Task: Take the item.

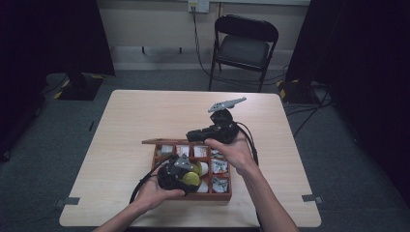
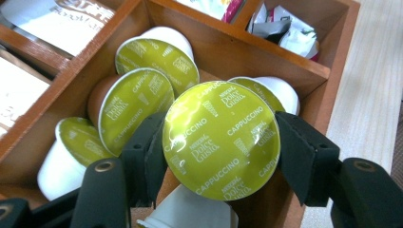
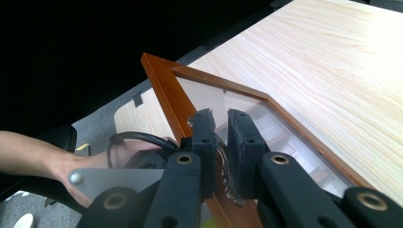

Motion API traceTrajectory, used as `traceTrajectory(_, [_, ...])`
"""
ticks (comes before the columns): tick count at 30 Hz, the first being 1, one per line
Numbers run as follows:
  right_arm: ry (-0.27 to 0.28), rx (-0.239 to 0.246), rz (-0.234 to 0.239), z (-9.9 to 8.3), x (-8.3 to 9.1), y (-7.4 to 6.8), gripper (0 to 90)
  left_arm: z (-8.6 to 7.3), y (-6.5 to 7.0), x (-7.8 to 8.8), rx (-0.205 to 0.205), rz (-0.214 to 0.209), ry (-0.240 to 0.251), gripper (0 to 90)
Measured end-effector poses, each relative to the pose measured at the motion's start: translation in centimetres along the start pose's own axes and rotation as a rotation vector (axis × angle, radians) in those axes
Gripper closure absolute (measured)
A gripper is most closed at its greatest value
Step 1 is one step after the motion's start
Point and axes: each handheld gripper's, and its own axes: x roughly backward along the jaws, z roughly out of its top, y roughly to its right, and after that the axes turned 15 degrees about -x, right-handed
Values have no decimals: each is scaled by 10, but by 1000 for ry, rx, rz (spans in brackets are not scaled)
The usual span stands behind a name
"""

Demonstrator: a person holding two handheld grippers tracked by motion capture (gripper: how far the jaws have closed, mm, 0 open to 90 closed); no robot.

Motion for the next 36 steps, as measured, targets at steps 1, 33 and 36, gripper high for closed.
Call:
traceTrajectory(1, [0,0,0,0,0,0,820,0,2,1,4,7,11,384])
traceTrajectory(33, [1,-1,2,-2,0,0,820,-11,16,44,-11,42,135,384])
traceTrajectory(36, [1,0,1,-2,0,0,820,-16,15,48,-6,40,139,384])
